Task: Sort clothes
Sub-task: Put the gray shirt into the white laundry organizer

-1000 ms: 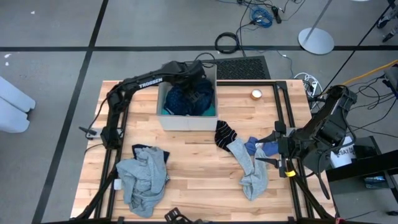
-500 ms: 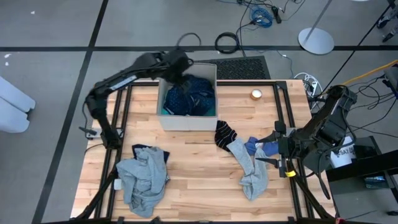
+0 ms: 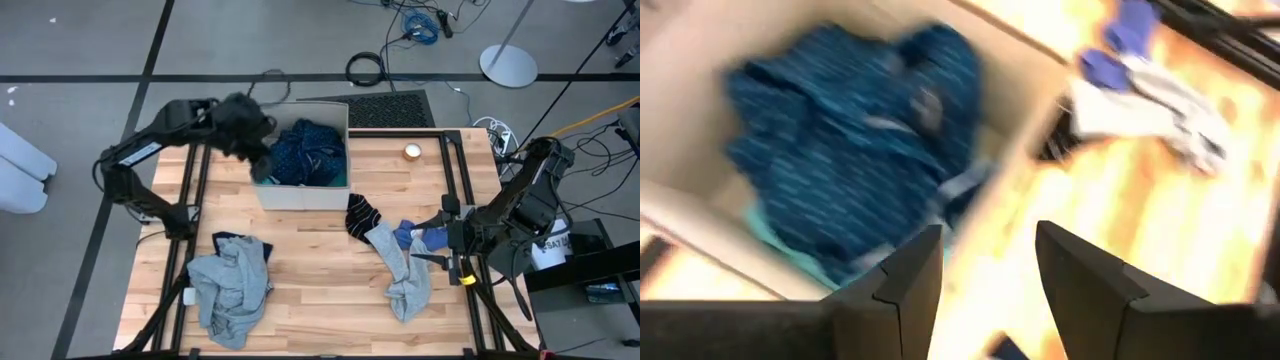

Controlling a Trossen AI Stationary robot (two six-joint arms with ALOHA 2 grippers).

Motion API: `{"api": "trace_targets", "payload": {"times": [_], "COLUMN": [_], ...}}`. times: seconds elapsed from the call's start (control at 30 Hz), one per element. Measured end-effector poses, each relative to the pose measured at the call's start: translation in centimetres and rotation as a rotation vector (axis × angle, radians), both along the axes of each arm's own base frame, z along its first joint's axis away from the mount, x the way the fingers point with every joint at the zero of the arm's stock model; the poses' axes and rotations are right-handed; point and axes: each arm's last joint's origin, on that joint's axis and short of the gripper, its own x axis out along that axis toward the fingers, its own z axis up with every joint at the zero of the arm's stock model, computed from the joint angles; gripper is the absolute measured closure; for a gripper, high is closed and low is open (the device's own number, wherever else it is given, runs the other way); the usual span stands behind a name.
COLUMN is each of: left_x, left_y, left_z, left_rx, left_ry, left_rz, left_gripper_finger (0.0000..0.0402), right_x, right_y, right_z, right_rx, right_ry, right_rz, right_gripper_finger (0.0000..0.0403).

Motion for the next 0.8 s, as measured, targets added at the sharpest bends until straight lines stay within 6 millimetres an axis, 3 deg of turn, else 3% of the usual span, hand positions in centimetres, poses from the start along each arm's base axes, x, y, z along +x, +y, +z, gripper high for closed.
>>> {"api": "trace_targets", "payload": {"times": [0.2, 0.43, 0.63, 0.8], "left_x": [-0.3, 0.0, -0.2, -0.6], "left_y": [-5.0, -10.5, -13.8, -16.1], "left_z": [-0.3, -1.4, -3.5, -6.9], "left_rx": [-0.130, -0.229, -0.233, -0.199], "left_ry": [0.074, 0.137, 0.230, 0.358], "left_rz": [-0.142, -0.259, -0.269, -0.264], "left_gripper_finger": [0.0230, 0.0230, 0.0230, 0.0230], "right_x": [0.4, 1.6, 2.9, 3.8], "right_y": [0.5, 1.8, 2.8, 3.5], "right_z": [-0.3, -1.6, -2.8, -3.8], "right_rx": [0.024, -0.062, -0.114, -0.116], "right_ry": [0.010, 0.056, 0.100, 0.147], "right_rz": [-0.019, -0.006, -0.018, -0.015], "right_gripper_finger": [0.0140, 0.0140, 0.0140, 0.0140]}}
